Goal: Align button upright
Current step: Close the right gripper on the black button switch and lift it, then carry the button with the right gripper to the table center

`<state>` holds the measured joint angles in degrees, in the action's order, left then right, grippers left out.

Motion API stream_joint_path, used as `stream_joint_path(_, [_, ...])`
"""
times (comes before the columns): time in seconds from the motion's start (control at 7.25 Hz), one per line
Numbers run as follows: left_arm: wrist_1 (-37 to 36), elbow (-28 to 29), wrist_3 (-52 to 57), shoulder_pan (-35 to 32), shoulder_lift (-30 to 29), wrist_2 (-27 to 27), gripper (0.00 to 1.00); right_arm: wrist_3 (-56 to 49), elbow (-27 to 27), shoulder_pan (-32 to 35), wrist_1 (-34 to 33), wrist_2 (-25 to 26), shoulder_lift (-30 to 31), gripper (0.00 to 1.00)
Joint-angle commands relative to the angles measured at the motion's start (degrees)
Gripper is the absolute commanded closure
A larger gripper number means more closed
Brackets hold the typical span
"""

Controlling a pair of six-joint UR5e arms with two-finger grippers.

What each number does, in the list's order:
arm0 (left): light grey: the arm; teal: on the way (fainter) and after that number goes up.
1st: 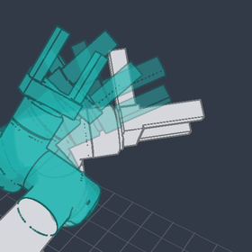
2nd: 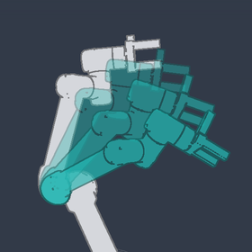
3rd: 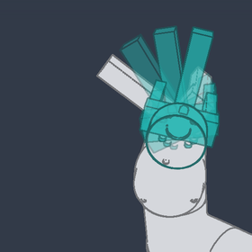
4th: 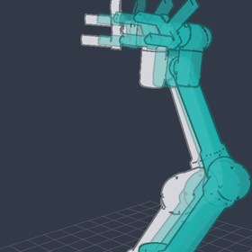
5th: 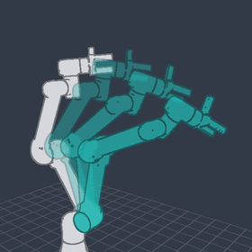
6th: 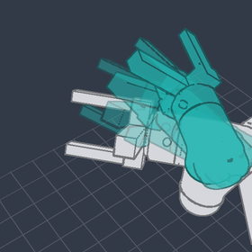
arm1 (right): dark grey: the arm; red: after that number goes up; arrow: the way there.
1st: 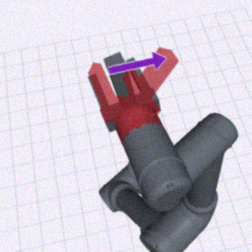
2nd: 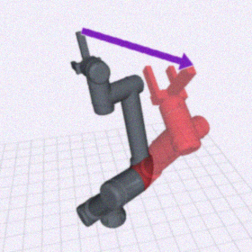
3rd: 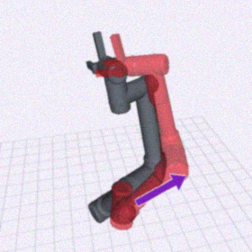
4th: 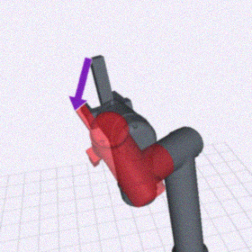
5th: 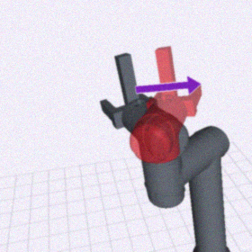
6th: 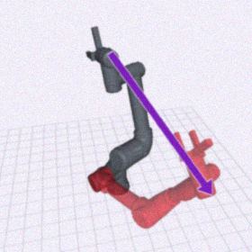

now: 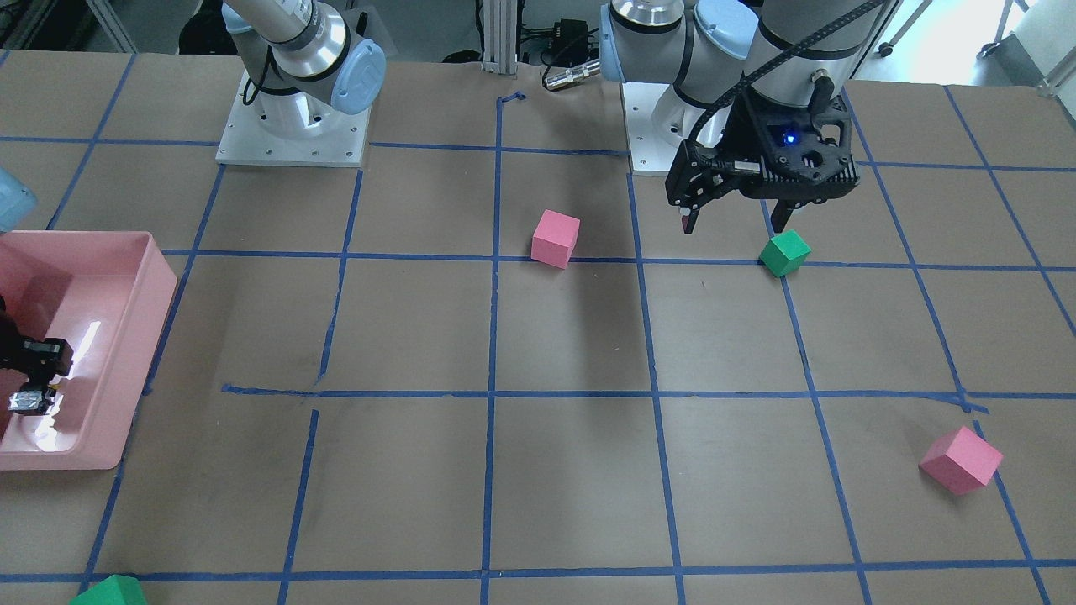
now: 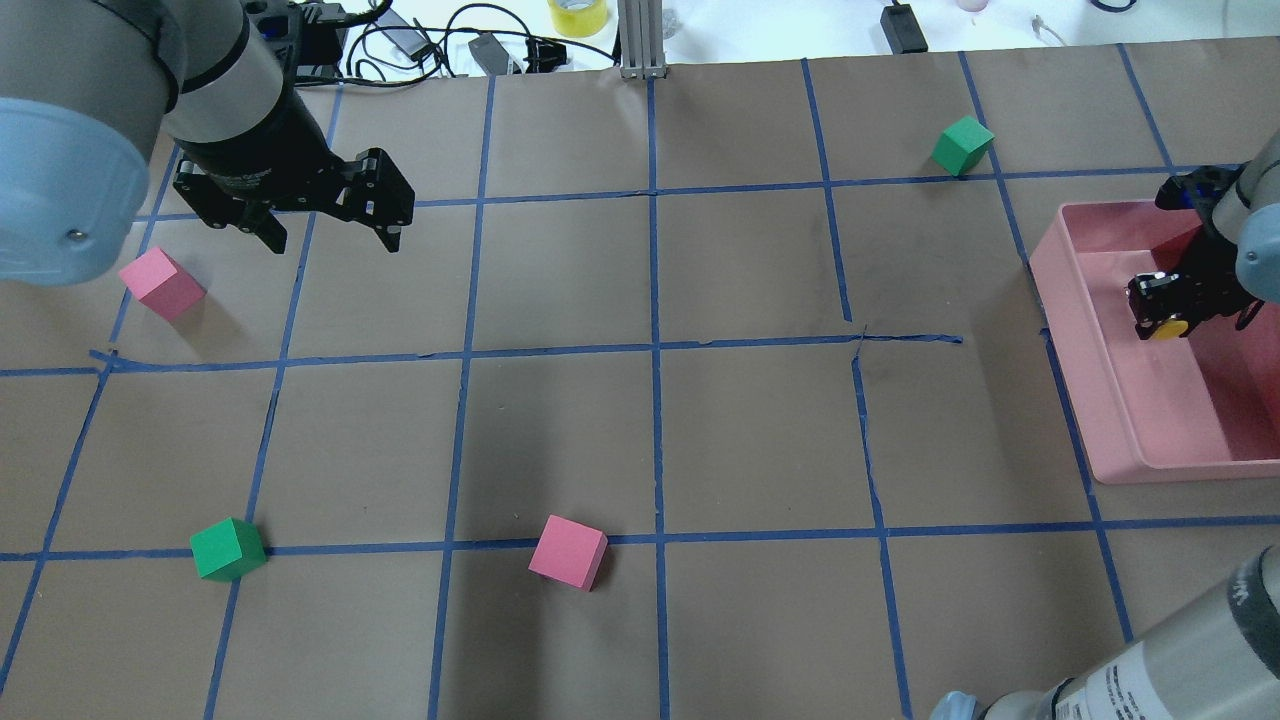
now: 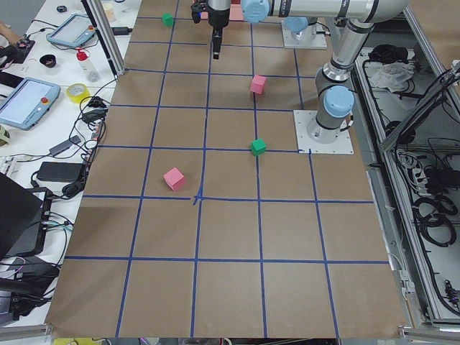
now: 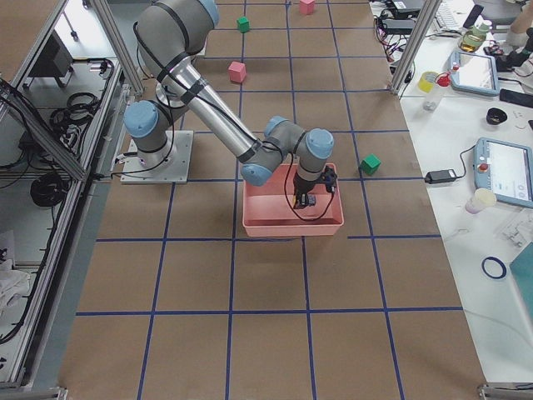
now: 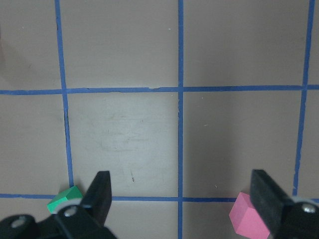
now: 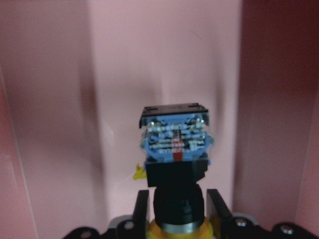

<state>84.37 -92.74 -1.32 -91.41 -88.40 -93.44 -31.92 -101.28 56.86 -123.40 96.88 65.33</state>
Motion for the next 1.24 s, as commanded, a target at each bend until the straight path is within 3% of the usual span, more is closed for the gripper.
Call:
stream_joint_path(0.0, [-0.09,-0.07,0.0,0.0,0.07,0.02,0.0,3.32,3.61,0.09,5.23,-0.64,3.11,1.0])
stream_joint_path(0.28, [-0.09,-0.07,0.0,0.0,0.07,0.02,0.0,5.28,7.92,1.57,14.99,-2.21,7.42,1.0])
stream_joint_path(0.55, [-0.09,-0.07,0.0,0.0,0.07,0.02,0.0,13.31,12.39,9.09,22.89,-2.4,9.98,1.0])
stream_joint_path(0.83, [-0.09,-0.07,0.0,0.0,0.07,0.02,0.0,26.65,14.79,25.06,23.56,-2.4,9.38,1.0])
stream_joint_path(1.1, [-0.09,-0.07,0.0,0.0,0.07,0.02,0.0,33.91,15.32,35.11,17.44,-7.29,3.52,1.0])
